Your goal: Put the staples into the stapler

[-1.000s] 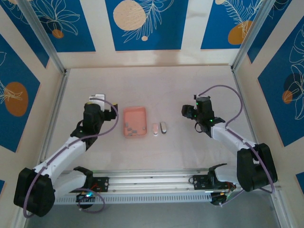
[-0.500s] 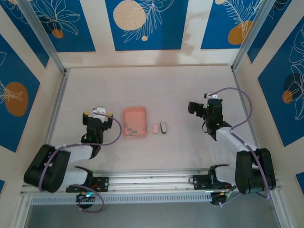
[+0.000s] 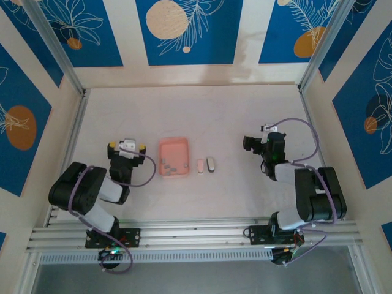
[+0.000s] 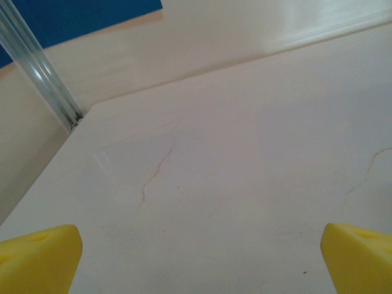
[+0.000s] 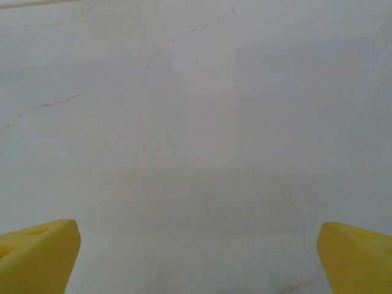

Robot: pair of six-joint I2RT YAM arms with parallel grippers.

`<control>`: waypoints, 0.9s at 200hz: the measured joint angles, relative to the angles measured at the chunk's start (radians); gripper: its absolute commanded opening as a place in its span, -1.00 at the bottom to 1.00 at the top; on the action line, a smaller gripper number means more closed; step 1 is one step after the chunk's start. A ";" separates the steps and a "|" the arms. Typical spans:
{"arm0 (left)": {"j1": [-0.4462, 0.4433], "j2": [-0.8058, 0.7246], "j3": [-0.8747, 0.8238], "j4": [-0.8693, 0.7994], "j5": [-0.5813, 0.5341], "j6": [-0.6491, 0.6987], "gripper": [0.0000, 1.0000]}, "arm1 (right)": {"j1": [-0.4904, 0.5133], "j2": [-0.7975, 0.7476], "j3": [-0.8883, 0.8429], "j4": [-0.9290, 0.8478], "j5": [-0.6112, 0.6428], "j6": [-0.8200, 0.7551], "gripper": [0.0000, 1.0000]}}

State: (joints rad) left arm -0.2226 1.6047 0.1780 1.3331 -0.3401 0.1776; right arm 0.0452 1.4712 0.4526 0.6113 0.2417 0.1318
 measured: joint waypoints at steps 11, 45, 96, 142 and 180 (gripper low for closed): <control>0.012 0.002 0.011 -0.023 0.012 -0.011 0.99 | -0.019 0.021 -0.013 0.045 -0.031 0.000 0.98; 0.023 -0.001 0.077 -0.121 0.011 -0.046 1.00 | -0.049 0.050 -0.042 0.122 -0.098 -0.003 0.98; 0.066 -0.016 0.152 -0.269 0.011 -0.099 1.00 | -0.047 0.050 -0.041 0.144 -0.146 -0.009 0.98; 0.066 -0.017 0.152 -0.306 0.011 -0.101 0.99 | -0.047 0.050 -0.041 0.145 -0.153 -0.009 0.98; 0.066 -0.018 0.152 -0.306 0.011 -0.101 1.00 | -0.047 0.050 -0.041 0.145 -0.157 -0.008 0.98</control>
State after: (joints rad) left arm -0.1570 1.5867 0.3302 1.0271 -0.3286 0.0761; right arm -0.0021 1.5215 0.4114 0.7559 0.0849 0.1234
